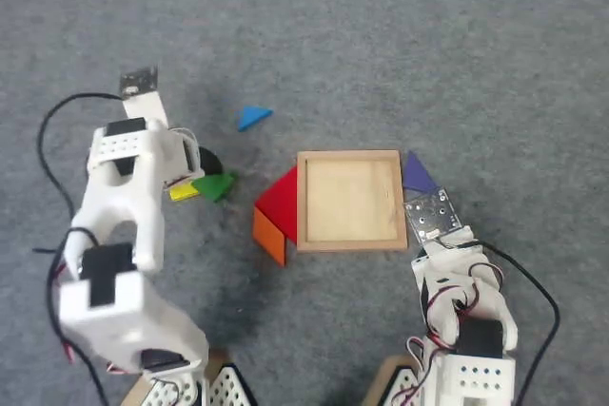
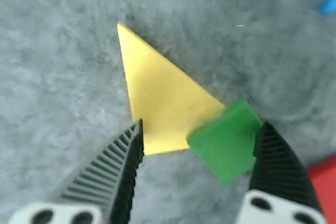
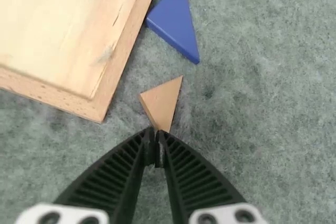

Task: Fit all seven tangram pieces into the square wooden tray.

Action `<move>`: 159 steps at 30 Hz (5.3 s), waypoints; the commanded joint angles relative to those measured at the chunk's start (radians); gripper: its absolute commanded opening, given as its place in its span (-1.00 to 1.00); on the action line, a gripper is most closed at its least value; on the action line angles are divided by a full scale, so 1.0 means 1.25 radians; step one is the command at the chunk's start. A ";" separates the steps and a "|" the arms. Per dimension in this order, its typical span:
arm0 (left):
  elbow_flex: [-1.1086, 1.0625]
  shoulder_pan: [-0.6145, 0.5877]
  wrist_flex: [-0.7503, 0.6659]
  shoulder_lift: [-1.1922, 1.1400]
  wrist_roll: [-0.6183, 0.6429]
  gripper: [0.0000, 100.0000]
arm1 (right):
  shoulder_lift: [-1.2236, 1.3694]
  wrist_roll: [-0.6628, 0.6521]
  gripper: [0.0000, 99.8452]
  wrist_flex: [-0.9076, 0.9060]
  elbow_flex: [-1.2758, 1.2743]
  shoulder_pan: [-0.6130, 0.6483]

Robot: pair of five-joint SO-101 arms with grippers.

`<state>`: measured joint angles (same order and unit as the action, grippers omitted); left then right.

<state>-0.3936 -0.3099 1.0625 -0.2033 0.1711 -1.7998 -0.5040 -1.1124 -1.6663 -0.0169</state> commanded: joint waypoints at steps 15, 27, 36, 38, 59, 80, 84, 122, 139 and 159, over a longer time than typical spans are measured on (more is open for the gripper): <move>0.290 -0.045 0.325 -0.309 -0.123 -0.37 | -0.012 -0.017 -0.98 -0.009 -0.014 0.006; 0.300 -0.081 0.290 -0.271 -0.160 -0.66 | -0.012 -0.017 -0.98 -0.010 -0.014 0.006; 0.375 -0.052 0.376 -0.362 -0.355 -0.66 | -0.012 -0.017 -0.98 -0.010 -0.012 0.006; 0.377 -0.042 0.372 -0.357 -0.351 -0.67 | -0.012 -0.017 -0.98 -0.010 -0.012 0.006; 0.418 0.335 0.290 -0.142 -0.180 -0.88 | -0.012 -0.017 -0.98 -0.008 -0.014 0.006; 0.422 0.036 0.468 0.097 -0.249 -0.71 | -0.012 -0.017 -0.98 -0.007 -0.014 0.004; 0.246 -0.045 0.374 0.109 -0.338 -0.68 | -0.012 -0.017 -0.98 -0.008 -0.014 0.004; 0.143 -0.177 0.043 -0.155 -0.643 -0.39 | -0.012 -0.017 -0.98 -0.010 -0.011 0.006; 0.154 -0.086 0.185 -0.126 -0.706 -0.70 | -0.012 -0.017 -0.98 -0.010 -0.009 0.006; 0.155 0.309 0.290 0.191 -0.355 -0.70 | -0.012 -0.017 -0.98 -0.008 -0.012 0.006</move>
<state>-0.2156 -0.0752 1.4185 -0.0376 -0.4764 -1.7998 -0.5040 -1.1124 -1.6663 -0.0169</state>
